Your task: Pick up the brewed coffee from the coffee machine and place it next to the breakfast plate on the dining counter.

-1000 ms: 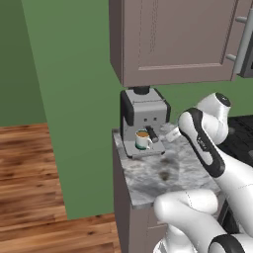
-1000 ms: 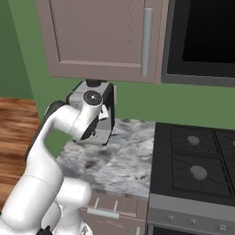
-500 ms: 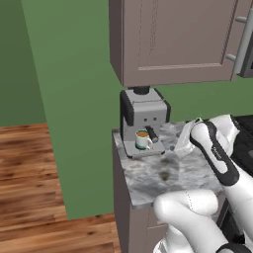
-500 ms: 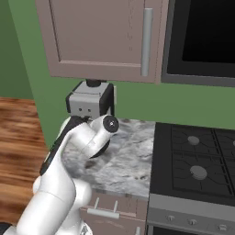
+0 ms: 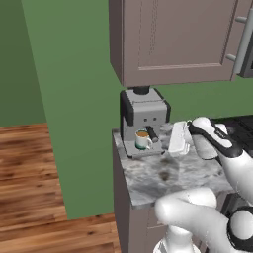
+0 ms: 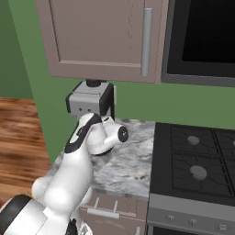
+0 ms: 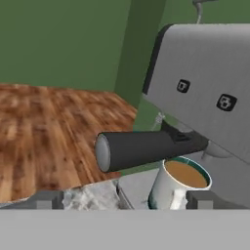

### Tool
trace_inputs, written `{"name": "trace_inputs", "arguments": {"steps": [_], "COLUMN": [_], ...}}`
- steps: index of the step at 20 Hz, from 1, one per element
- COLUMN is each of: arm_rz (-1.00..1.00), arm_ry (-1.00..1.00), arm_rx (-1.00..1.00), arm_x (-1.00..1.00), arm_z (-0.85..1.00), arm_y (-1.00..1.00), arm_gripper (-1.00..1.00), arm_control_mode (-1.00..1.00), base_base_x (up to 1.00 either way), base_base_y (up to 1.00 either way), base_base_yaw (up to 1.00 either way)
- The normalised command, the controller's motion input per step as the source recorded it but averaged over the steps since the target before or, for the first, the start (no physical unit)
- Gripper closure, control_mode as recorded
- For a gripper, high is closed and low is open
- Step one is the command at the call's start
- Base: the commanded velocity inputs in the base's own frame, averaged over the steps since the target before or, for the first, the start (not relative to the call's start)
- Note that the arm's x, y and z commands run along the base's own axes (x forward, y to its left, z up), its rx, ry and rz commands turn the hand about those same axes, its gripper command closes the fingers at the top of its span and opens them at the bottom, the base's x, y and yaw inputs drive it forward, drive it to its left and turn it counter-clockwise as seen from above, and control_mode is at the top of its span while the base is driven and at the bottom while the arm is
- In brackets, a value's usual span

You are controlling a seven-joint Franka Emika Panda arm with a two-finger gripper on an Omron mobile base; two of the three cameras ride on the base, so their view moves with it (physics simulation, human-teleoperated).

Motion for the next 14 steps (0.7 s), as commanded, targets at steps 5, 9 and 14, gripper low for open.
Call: {"name": "trace_inputs", "arguments": {"steps": [5, 9, 14], "arm_rz": [0.12, 0.00, 0.00], "arm_ry": [0.00, 0.01, 0.02], "arm_rx": [0.12, 0.10, 0.08], "arm_x": [0.37, 0.24, 0.26], "arm_z": [-0.08, -0.09, -0.15], "arm_y": [0.00, 0.00, 0.13], "arm_gripper": [-1.00, -1.00, -1.00], "arm_control_mode": [-1.00, -1.00, -1.00], "base_base_x": [0.00, 0.00, 0.00], "base_base_y": [0.00, 0.00, 0.00], "base_base_yaw": [0.00, 0.00, 0.00]}}
